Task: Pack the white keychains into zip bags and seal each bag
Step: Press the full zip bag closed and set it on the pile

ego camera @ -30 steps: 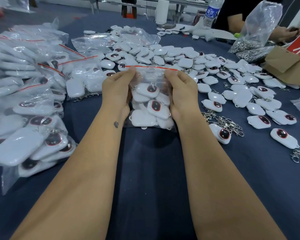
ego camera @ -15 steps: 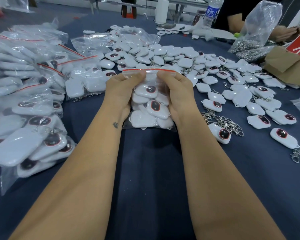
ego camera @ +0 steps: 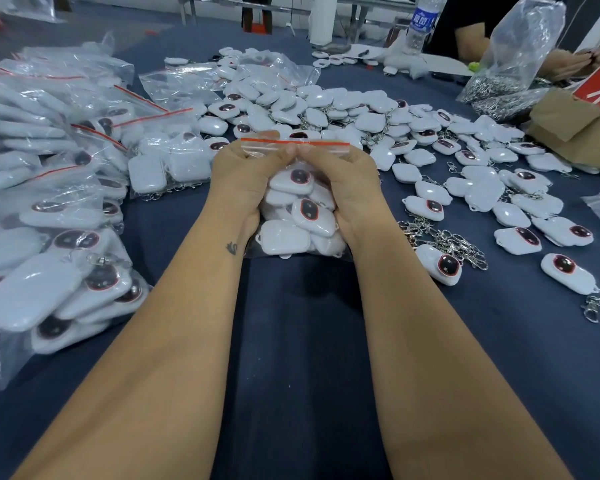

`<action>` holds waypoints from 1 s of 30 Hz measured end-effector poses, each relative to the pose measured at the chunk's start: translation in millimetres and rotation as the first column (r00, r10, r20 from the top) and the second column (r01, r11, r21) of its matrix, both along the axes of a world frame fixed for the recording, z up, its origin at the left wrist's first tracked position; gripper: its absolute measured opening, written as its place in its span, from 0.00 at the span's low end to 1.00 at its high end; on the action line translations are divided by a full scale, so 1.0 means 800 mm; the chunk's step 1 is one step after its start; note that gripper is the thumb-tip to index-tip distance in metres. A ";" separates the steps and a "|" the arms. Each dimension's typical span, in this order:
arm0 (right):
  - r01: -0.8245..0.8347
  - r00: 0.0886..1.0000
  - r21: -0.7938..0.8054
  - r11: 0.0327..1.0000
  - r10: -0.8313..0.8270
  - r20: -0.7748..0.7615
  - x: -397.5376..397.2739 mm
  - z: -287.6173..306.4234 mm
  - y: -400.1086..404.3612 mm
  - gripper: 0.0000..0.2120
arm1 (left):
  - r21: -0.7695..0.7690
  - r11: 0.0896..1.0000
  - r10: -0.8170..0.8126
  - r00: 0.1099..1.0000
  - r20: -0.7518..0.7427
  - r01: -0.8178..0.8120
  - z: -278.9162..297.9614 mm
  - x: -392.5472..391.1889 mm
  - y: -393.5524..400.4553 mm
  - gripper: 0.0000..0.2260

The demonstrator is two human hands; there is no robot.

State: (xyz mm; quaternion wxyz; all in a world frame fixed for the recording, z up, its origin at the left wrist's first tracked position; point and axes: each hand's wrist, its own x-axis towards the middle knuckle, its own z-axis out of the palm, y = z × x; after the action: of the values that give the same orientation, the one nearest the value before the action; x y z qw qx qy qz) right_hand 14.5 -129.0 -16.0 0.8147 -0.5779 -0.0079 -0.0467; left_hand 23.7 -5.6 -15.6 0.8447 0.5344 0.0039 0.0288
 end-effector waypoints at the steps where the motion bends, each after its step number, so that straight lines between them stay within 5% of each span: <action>1: -0.013 1.000 -0.006 1.000 0.013 0.002 0.000 -0.001 -0.001 0.04 | 0.020 1.000 0.013 1.000 0.000 -0.013 -0.001 0.001 0.000 0.09; 10: 0.095 0.995 -0.084 0.992 -0.094 0.016 0.002 -0.002 -0.003 0.05 | 0.019 0.999 -0.034 0.995 0.091 0.032 -0.008 0.001 0.002 0.01; 16: 0.143 0.986 -0.062 0.988 -0.148 -0.078 0.004 0.004 -0.004 0.14 | -0.032 0.996 0.081 0.996 -0.036 -0.082 -0.006 0.010 0.001 0.10; 22: 0.127 0.988 -0.223 0.967 -0.144 -0.062 0.004 0.003 -0.005 0.18 | -0.069 0.992 0.101 0.993 -0.053 -0.104 -0.006 0.011 0.001 0.12; 27: 0.084 0.990 -0.181 0.980 -0.103 -0.096 0.008 0.002 -0.008 0.19 | -0.247 0.965 0.070 0.995 -0.076 -0.087 -0.006 0.015 0.007 0.17; 30: 0.187 0.977 -0.086 0.979 -0.194 -0.085 0.008 -0.001 -0.005 0.19 | -0.088 0.996 0.010 0.997 -0.080 -0.017 -0.002 0.010 0.005 0.11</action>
State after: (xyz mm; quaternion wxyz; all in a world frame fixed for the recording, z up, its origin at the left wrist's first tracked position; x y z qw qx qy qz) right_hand 21.1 -133.1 -16.5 0.7829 -0.6088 0.0839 -0.0973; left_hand 31.7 -1.2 -17.1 0.8665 0.4971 0.0423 0.0131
